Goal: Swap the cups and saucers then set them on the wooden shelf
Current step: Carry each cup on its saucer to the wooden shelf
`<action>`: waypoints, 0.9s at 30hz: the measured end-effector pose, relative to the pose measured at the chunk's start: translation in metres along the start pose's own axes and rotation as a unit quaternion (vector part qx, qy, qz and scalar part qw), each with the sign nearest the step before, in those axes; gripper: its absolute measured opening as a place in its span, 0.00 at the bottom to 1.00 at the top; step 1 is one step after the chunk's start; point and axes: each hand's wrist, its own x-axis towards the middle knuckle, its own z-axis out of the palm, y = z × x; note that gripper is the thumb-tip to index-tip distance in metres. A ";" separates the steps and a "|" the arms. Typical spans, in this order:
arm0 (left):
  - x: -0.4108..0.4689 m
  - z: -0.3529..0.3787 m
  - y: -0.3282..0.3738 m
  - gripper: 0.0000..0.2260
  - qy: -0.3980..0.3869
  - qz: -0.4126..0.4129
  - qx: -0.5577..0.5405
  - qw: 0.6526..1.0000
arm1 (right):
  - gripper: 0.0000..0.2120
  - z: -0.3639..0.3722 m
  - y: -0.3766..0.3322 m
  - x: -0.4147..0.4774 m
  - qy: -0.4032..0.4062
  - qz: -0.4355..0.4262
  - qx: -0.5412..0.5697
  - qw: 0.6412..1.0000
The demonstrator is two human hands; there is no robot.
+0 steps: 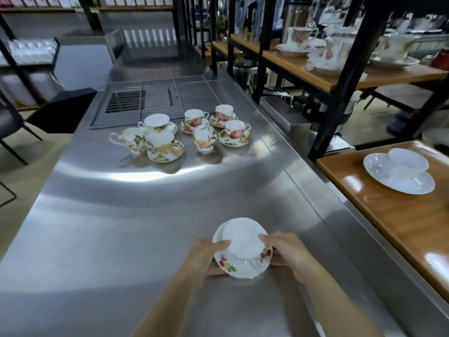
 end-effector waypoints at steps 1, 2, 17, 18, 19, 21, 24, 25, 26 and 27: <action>-0.002 0.002 0.003 0.15 -0.005 0.006 0.002 1.000 | 0.10 -0.003 -0.003 -0.005 0.002 -0.002 0.002 1.000; -0.004 0.005 0.008 0.14 -0.009 0.013 0.003 1.000 | 0.11 -0.007 -0.006 -0.008 0.006 -0.007 0.000 1.000; -0.049 0.202 0.100 0.11 -0.168 0.159 0.070 0.970 | 0.27 -0.156 -0.046 -0.099 0.300 -0.085 0.187 0.931; -0.047 0.219 0.100 0.12 -0.175 0.148 0.085 0.970 | 0.26 -0.164 -0.043 -0.104 0.316 -0.080 0.212 0.921; -0.044 0.234 0.099 0.12 -0.183 0.138 0.102 0.968 | 0.26 -0.171 -0.038 -0.108 0.329 -0.074 0.238 0.911; -0.037 0.261 0.097 0.07 -0.202 0.127 0.120 0.964 | 0.24 -0.184 -0.030 -0.113 0.345 -0.066 0.278 0.894; -0.028 0.295 0.094 0.09 -0.229 0.102 0.150 0.956 | 0.23 -0.201 -0.022 -0.110 0.390 -0.051 0.304 0.868; -0.025 0.306 0.093 0.13 -0.234 0.095 0.160 0.954 | 0.24 -0.206 -0.020 -0.108 0.408 -0.042 0.313 0.856; -0.023 0.315 0.091 0.16 -0.238 0.092 0.166 0.953 | 0.25 -0.210 -0.019 -0.105 0.424 -0.033 0.323 0.845; -0.019 0.324 0.088 0.17 -0.238 0.093 0.175 0.951 | 0.26 -0.214 -0.018 -0.102 0.436 -0.024 0.333 0.836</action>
